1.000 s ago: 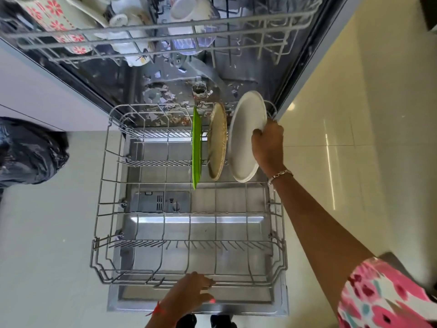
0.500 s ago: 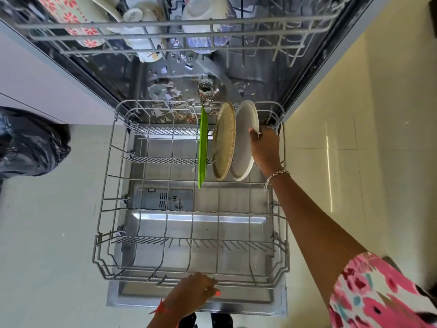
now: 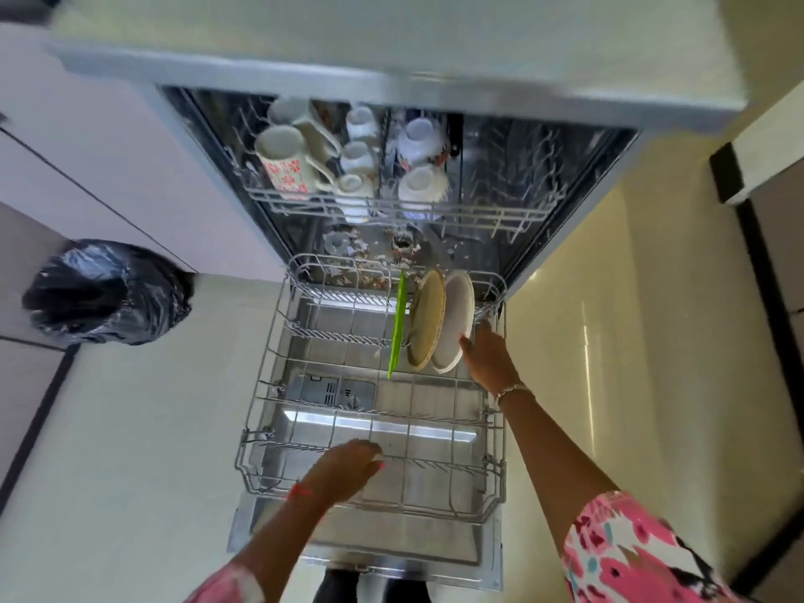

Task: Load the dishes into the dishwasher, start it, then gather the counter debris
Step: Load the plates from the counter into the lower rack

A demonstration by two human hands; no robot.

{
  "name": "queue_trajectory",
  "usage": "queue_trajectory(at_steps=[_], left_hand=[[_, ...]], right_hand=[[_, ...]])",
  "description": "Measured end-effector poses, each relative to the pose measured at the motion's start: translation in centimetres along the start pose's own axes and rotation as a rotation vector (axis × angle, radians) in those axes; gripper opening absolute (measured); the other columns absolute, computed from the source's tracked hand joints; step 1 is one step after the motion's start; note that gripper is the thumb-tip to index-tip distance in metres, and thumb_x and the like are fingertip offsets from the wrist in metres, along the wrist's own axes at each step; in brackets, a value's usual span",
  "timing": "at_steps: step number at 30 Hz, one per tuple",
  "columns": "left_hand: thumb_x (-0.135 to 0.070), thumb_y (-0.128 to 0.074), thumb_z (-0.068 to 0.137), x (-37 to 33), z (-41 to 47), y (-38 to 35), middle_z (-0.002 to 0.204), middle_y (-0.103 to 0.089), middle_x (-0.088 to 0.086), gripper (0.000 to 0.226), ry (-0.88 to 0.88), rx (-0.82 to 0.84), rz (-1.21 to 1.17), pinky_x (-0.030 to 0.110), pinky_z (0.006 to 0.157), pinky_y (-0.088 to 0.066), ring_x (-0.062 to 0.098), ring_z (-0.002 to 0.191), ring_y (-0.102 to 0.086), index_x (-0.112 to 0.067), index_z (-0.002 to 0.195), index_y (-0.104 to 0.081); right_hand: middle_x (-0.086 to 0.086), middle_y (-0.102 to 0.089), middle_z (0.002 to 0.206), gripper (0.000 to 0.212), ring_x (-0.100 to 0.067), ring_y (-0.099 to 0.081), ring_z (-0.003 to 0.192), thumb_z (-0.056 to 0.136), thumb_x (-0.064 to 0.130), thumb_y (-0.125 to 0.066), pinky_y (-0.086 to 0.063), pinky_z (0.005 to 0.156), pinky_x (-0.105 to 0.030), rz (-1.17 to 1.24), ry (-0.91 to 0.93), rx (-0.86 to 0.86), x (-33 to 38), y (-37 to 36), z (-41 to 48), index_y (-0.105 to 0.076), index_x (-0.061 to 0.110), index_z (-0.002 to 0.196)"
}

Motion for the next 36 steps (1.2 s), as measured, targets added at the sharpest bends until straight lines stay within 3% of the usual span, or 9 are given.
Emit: queue_trajectory(at_steps=[2,7,14,17,21,25,30,36], left_hand=[[-0.03,-0.038,0.099,-0.8,-2.3,3.9,0.136,-0.05,0.007,0.038,-0.004,-0.072,0.023,0.028,0.1,-0.035,0.02,0.124,-0.047,-0.012,0.13,-0.049],[-0.022,-0.043,0.097,-2.2,-11.1,12.9,0.124,-0.057,0.016,0.031,-0.022,-0.261,-0.044,0.03,0.09,-0.04,0.029,0.114,-0.054,-0.003,0.118,-0.055],[-0.032,-0.047,0.095,0.6,-22.2,20.8,0.122,-0.059,0.012,0.036,0.034,-0.504,-0.016,0.033,0.094,-0.043,0.026,0.111,-0.055,-0.01,0.122,-0.053],[-0.035,-0.046,0.095,3.8,-25.5,24.0,0.13,-0.054,0.01,0.043,0.089,-0.62,0.01,0.033,0.101,-0.038,0.025,0.118,-0.05,-0.009,0.128,-0.049],[-0.04,-0.046,0.093,10.3,-29.3,27.9,0.135,-0.05,0.009,0.049,0.132,-0.741,0.008,0.034,0.105,-0.033,0.024,0.124,-0.045,-0.01,0.132,-0.045],[-0.039,-0.049,0.092,19.4,-33.1,33.2,0.128,-0.056,0.008,0.045,0.151,-0.807,0.028,0.035,0.101,-0.037,0.026,0.119,-0.05,-0.01,0.126,-0.051],[-0.032,-0.052,0.091,31.4,-38.8,40.7,0.131,-0.054,0.01,0.043,0.205,-0.887,0.022,0.035,0.102,-0.033,0.027,0.122,-0.047,-0.009,0.128,-0.049],[-0.03,-0.05,0.093,42.5,-44.3,49.5,0.138,-0.047,0.01,0.045,0.261,-0.982,0.023,0.033,0.106,-0.028,0.026,0.127,-0.041,-0.009,0.133,-0.044]], right_hand=[[-0.025,-0.052,0.125,0.042,-0.038,-0.051,0.116,0.097,0.024,-0.044,-0.043,0.093,-0.041,-0.078,0.041,0.034,2.5,0.7,-3.8,-0.04,-0.006,0.127],[-0.021,-0.056,0.121,0.033,-0.035,-0.056,0.111,0.099,0.024,-0.04,-0.045,0.083,-0.034,-0.244,0.187,0.147,10.1,2.0,-13.8,-0.046,-0.002,0.119],[-0.018,-0.056,0.118,0.037,-0.033,-0.054,0.109,0.099,0.031,-0.037,-0.043,0.085,-0.036,-0.392,0.436,0.157,22.5,2.7,-22.0,-0.046,0.001,0.118],[-0.019,-0.055,0.121,0.038,-0.031,-0.053,0.111,0.1,0.03,-0.036,-0.041,0.09,-0.035,-0.451,0.545,0.139,28.6,2.4,-23.3,-0.046,-0.001,0.12],[-0.019,-0.057,0.117,0.035,-0.032,-0.056,0.106,0.1,0.029,-0.035,-0.044,0.086,-0.037,-0.463,0.638,0.079,37.1,0.6,-24.1,-0.047,-0.001,0.115],[-0.018,-0.053,0.125,0.042,-0.03,-0.052,0.117,0.101,0.032,-0.033,-0.042,0.097,-0.038,-0.484,0.705,0.036,47.3,-3.4,-23.9,-0.044,-0.001,0.125],[-0.014,-0.053,0.126,0.04,-0.029,-0.05,0.117,0.101,0.031,-0.031,-0.038,0.098,-0.037,-0.486,0.755,-0.065,60.1,-8.2,-23.8,-0.046,0.003,0.125],[-0.015,-0.059,0.115,0.037,-0.031,-0.055,0.106,0.1,0.03,-0.032,-0.041,0.09,-0.037,-0.472,0.822,-0.096,72.8,-12.4,-24.3,-0.054,0.002,0.11]])
Point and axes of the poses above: each hand's wrist, its own z-axis towards the middle knuckle, its own y-axis out of the back of the hand, x = y × z, the point moved 8 cm from there along z, towards the middle knuckle
